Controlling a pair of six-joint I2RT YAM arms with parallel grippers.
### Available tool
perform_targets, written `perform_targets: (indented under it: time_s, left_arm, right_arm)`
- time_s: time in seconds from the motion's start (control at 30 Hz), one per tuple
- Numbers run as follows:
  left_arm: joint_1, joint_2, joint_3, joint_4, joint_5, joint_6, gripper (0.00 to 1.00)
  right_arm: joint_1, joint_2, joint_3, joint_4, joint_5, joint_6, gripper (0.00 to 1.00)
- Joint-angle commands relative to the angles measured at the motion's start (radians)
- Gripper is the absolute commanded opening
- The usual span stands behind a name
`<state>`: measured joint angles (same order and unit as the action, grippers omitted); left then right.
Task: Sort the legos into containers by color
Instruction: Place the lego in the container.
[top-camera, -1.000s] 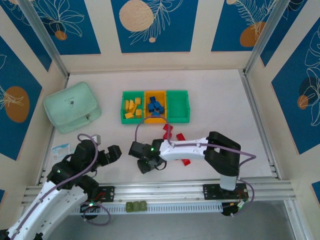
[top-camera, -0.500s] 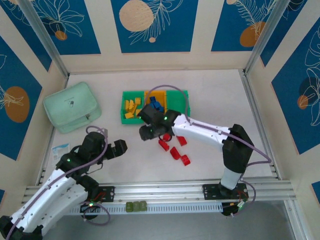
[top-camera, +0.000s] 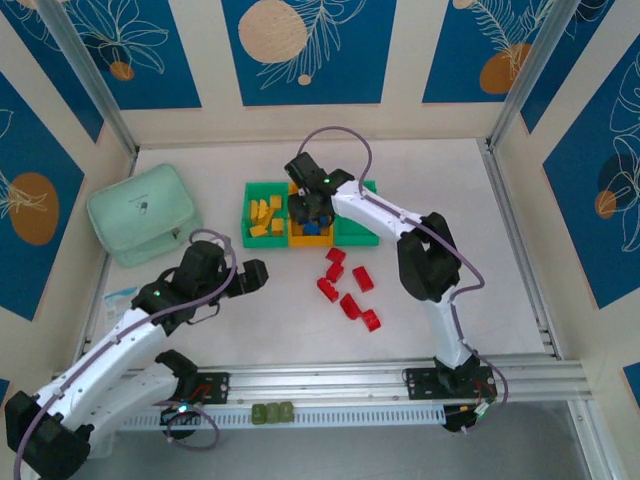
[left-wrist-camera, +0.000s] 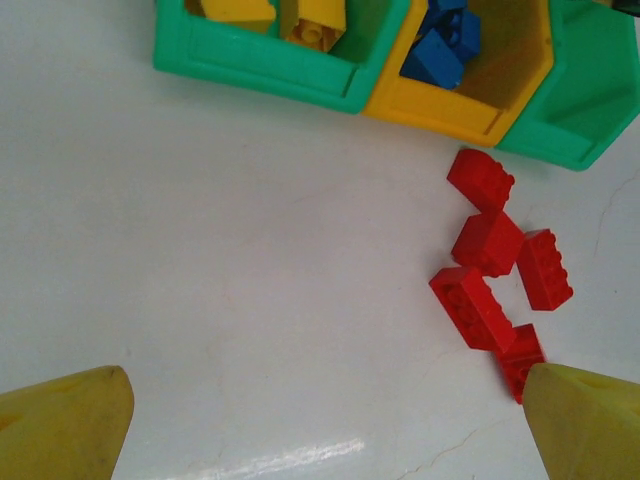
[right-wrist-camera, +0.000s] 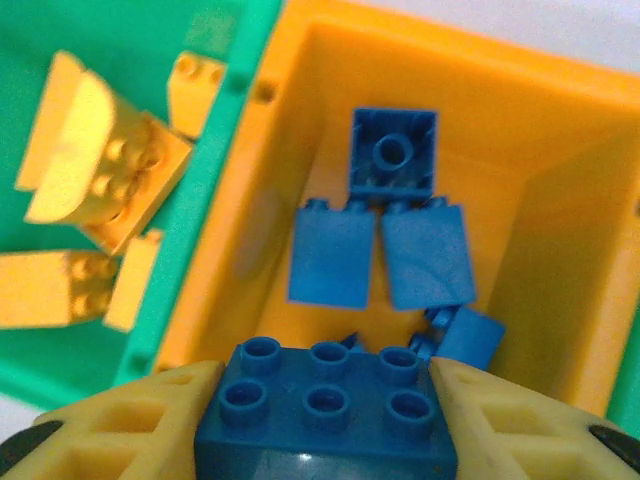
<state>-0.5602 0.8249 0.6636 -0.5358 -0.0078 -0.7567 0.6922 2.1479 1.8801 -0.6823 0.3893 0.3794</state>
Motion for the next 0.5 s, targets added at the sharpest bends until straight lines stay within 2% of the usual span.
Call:
perform_targets:
  time_s: [0.0,0.1,0.2,0.47]
  left_arm:
    - [0.011,0.018,0.033,0.040,0.009,0.031,0.99]
    - [0.013,0.031,0.037,0.044,0.014,0.035,0.99]
    - [0.013,0.032,0.041,0.042,0.020,0.040,0.99]
    - [0.013,0.002,0.034,0.030,0.056,0.051,0.99]
  right_arm:
    - [-0.012,0.024,0.058,-0.023,0.012,-0.034,0.55]
    - [-0.013,0.030,0.095,-0.042,0.020,-0.044,0.67]
    - [-0.008,-0.007,0.077,-0.041,0.030,-0.047,0.72]
    - [0.001,-0.247,-0.188,-0.012,0.005,-0.014,0.75]
